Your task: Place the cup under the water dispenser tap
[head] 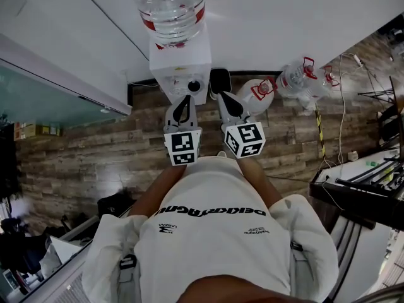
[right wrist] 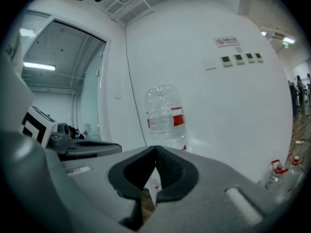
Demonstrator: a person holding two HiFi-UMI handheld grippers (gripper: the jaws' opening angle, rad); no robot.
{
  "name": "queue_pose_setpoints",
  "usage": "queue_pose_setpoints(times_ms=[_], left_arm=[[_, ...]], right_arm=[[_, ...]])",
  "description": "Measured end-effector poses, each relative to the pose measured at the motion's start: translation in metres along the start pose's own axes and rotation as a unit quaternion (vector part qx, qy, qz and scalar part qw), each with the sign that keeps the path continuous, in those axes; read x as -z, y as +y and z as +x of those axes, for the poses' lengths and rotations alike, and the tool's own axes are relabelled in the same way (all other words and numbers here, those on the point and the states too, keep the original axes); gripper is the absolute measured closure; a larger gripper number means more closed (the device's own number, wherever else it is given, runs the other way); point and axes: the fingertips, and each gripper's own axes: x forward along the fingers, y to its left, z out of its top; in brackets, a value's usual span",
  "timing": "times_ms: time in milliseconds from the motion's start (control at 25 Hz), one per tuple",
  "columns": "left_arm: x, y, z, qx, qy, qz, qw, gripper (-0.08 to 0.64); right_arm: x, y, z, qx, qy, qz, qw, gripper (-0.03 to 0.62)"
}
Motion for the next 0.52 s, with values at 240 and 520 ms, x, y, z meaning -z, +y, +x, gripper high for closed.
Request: queue_pose_setpoints(times_ms=[240, 520], left_arm=[[0.0027, -0.0009, 0.0008, 0.000, 0.001, -0.001, 1.0000, 0.563], [0.0019, -0.0021, -0.0019, 0.005, -0.001, 0.001, 1.0000, 0.563]], right_arm=[[0.0014, -0.0028, -0.0022, 0.003, -0.001, -0.001, 1.000, 0.594], [0.0006, 0.0004, -0.0047, 0.004, -0.002, -0.003, 1.000, 0.594]])
